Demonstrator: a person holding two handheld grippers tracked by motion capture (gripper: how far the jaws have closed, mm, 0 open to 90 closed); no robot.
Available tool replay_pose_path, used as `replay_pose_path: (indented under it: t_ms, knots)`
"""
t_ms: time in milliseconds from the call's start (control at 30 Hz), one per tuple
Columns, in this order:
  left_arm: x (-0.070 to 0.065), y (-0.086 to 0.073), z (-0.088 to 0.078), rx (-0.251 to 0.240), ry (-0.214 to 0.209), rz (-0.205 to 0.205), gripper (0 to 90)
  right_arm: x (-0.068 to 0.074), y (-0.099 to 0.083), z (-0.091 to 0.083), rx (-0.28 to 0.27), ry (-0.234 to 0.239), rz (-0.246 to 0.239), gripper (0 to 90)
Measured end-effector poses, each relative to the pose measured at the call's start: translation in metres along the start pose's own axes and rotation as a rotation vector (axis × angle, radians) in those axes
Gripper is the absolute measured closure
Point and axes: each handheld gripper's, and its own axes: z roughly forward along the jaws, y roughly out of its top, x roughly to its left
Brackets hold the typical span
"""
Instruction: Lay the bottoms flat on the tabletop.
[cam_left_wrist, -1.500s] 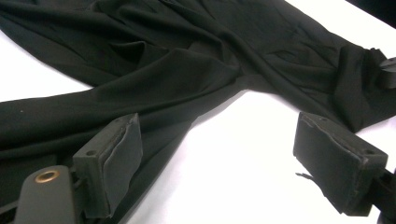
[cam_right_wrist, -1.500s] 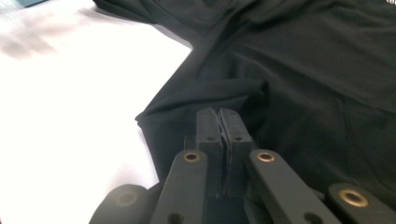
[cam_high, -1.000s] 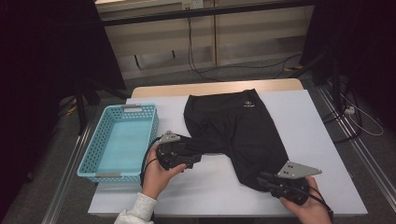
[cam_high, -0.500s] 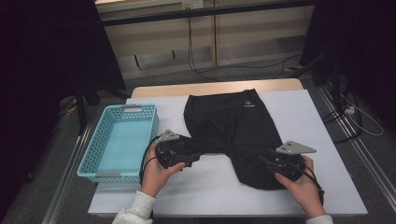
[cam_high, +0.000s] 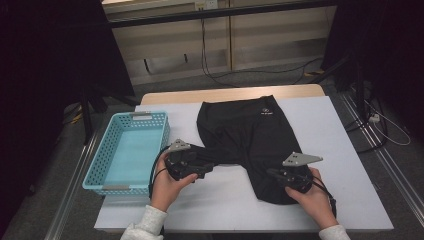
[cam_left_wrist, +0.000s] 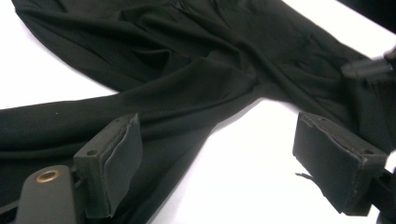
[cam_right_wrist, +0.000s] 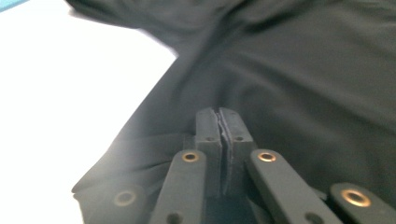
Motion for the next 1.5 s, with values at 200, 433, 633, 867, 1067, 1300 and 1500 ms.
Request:
replay_pose_path:
  t_ms: [200, 433, 633, 867, 1067, 1300, 1500]
  knots:
    - [-0.002, 0.003, 0.0, -0.01, -0.004, 0.004, 15.9, 0.022, -0.011, -0.018, 0.016, 0.047, -0.034, 88.3]
    - [-0.003, 0.002, 0.001, 0.002, -0.006, 0.008, 15.9, 0.047, -0.014, -0.031, 0.033, 0.029, -0.097, 84.1]
    - [-0.001, 0.003, 0.001, -0.002, -0.006, 0.006, 15.9, 0.029, -0.005, -0.041, -0.05, -0.057, -0.054, 77.6]
    - [0.0, 0.002, 0.003, 0.007, -0.008, 0.002, 15.9, 0.006, 0.003, -0.018, -0.047, -0.066, 0.011, 77.9]
    - [-0.001, 0.0, 0.004, 0.009, -0.01, -0.004, 16.0, 0.015, -0.001, -0.002, 0.002, -0.025, -0.041, 77.7]
    - [-0.003, 0.0, 0.005, 0.011, -0.021, -0.006, 16.7, 0.039, -0.011, 0.004, 0.069, 0.052, -0.081, 82.5]
    - [-0.004, 0.002, 0.005, 0.009, -0.025, -0.001, 16.6, 0.063, -0.017, -0.012, 0.108, 0.063, -0.128, 82.8]
